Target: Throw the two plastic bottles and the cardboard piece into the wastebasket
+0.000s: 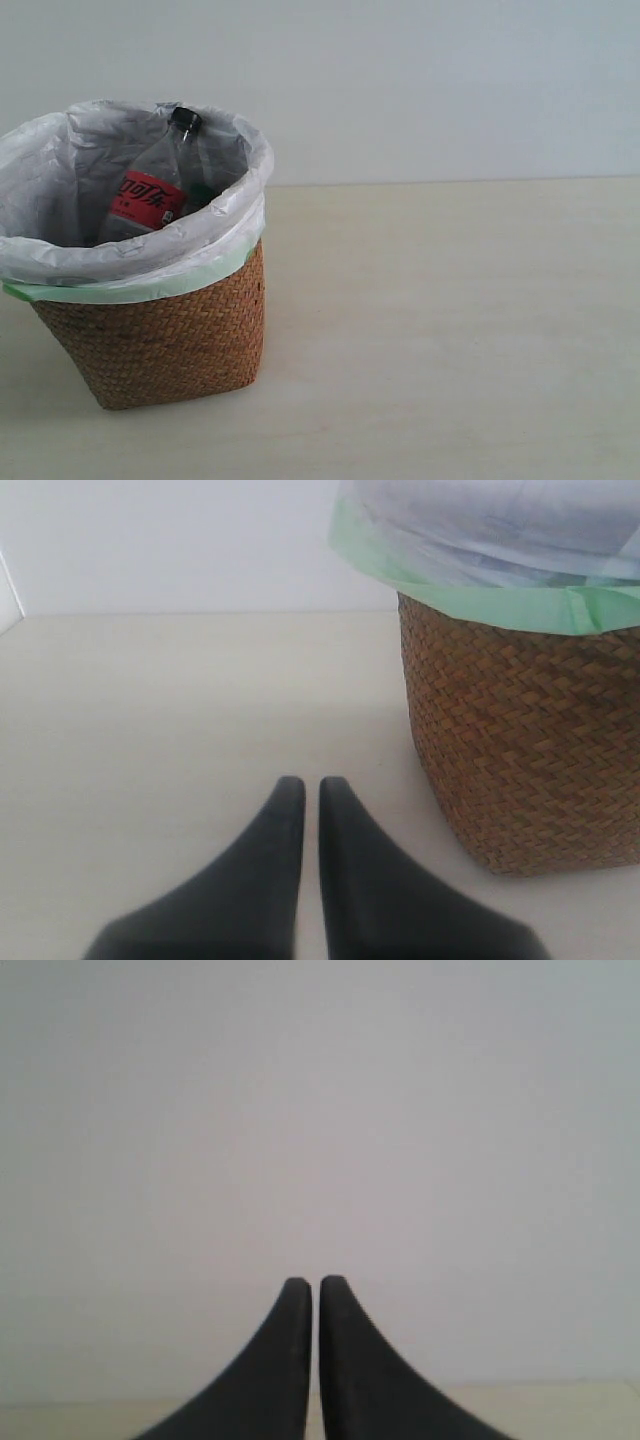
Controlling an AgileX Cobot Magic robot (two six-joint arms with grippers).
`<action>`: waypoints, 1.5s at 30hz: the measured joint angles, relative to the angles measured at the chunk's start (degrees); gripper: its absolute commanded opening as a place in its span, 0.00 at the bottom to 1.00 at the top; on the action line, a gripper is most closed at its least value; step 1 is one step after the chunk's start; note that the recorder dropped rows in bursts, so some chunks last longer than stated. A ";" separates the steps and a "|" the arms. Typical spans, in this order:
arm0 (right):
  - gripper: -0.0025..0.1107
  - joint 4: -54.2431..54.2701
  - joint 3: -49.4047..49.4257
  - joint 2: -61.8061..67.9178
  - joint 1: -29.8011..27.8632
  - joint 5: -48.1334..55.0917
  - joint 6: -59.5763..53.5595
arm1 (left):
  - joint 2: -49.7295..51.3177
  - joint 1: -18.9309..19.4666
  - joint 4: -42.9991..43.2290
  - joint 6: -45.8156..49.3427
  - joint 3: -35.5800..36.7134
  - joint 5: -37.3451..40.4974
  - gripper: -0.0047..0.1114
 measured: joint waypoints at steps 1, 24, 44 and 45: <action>0.02 0.00 1.52 0.00 0.00 -0.40 0.00 | 0.00 0.00 0.00 0.00 0.00 0.00 0.08; 0.02 -1.13 16.19 -0.07 0.00 9.87 -3.22 | 0.00 0.00 0.00 0.00 0.00 0.00 0.08; 0.02 -1.13 16.19 -0.07 0.00 13.30 -3.13 | 0.00 0.00 0.00 0.00 0.00 0.00 0.08; 0.02 -1.13 16.19 -0.07 0.00 13.30 -3.13 | 0.00 0.00 0.00 0.00 0.00 0.00 0.08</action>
